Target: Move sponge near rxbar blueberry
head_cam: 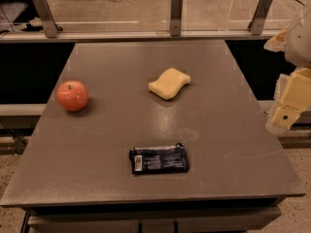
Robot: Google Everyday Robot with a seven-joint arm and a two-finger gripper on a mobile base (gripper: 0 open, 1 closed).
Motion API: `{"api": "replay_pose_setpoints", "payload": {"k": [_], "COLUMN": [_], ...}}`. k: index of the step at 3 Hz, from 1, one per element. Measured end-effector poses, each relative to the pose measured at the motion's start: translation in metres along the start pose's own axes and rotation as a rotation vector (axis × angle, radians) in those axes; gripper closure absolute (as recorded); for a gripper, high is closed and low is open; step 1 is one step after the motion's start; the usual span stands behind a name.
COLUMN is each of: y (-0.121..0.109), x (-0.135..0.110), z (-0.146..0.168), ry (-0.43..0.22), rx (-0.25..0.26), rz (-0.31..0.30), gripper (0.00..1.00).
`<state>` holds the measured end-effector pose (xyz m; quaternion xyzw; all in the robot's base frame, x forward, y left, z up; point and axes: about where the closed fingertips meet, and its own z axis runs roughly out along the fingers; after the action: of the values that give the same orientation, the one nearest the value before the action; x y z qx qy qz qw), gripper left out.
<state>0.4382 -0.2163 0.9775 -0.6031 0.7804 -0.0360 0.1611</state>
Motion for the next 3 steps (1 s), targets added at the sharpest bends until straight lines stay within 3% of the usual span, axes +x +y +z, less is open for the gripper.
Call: {"api": "replay_pose_setpoints", "payload": {"k": [1,2,3], "y": [0.000,-0.029,-0.086], "x": [-0.001,-0.023,-0.078], "z": [0.000,0.023,0.051], "ry": [-0.006,-0.048,-0.163], "rx": [0.001,0.036,0.105], "rz": [-0.003,-0.004,0.001], "gripper": [0.00,0.00,0.00]}}
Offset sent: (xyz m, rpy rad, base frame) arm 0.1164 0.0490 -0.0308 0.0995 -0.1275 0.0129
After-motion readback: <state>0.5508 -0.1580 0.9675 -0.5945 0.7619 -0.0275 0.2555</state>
